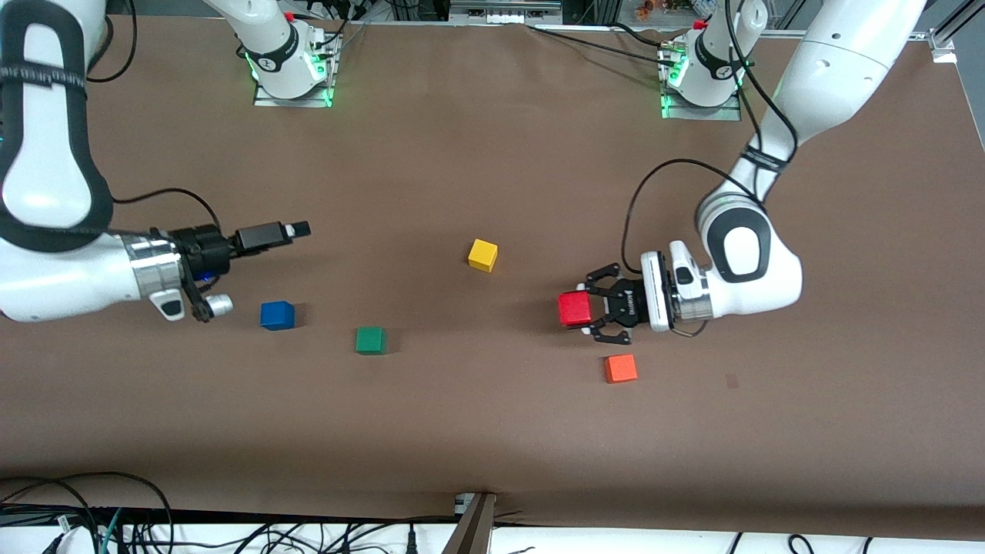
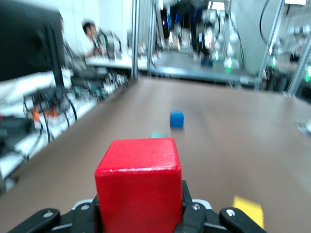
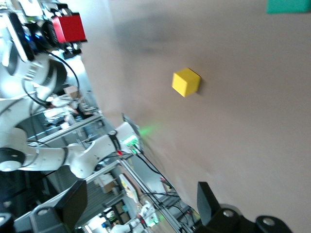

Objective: Pass red block to right arm, stack on blue
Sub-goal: 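Lift the red cube with the left gripper while the right gripper approaches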

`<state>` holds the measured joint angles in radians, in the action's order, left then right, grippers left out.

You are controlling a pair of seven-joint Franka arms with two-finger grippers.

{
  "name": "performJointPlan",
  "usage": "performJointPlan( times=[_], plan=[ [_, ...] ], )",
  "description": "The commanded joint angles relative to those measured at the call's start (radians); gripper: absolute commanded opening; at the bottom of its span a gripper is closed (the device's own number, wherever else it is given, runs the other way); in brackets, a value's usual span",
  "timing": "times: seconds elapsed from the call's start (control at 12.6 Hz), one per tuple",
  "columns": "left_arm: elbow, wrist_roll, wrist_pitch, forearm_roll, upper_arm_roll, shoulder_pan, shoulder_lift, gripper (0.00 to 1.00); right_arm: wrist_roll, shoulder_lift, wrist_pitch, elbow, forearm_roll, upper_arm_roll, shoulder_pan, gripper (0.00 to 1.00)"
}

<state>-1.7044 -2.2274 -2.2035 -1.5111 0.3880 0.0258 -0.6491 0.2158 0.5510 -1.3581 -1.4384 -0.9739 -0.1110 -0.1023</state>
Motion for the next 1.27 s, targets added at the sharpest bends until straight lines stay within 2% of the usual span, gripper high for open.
performJointPlan(
  times=[0.0,0.16,0.24,0.32,0.56,0.79,1.19],
  plan=[
    [0.034,-0.162,-0.004,-0.257,0.012,-0.076,-0.03,0.03,0.081,0.064,-0.032,0.018,-0.139,0.01,-0.007,1.0],
    [0.035,-0.193,-0.028,-0.355,0.009,-0.153,-0.034,0.03,0.141,0.101,-0.085,0.015,-0.238,0.011,-0.04,1.0],
    [0.043,-0.224,-0.082,-0.41,0.008,-0.188,-0.046,0.03,0.154,0.112,-0.119,0.015,-0.287,0.011,-0.063,1.0],
    [0.081,-0.247,-0.116,-0.466,0.008,-0.222,-0.052,0.03,0.155,0.118,-0.15,0.015,-0.33,0.011,-0.082,1.0],
    [0.167,-0.248,-0.174,-0.529,0.002,-0.297,-0.102,0.03,0.154,0.125,-0.232,0.015,-0.402,0.011,-0.126,1.0],
    [0.183,-0.25,-0.219,-0.58,0.002,-0.339,-0.103,0.03,0.155,0.145,-0.294,0.021,-0.453,0.013,-0.154,1.0],
    [0.193,-0.252,-0.219,-0.598,0.002,-0.351,-0.104,0.03,0.157,0.145,-0.366,0.021,-0.451,0.011,-0.211,1.0]
  ],
)
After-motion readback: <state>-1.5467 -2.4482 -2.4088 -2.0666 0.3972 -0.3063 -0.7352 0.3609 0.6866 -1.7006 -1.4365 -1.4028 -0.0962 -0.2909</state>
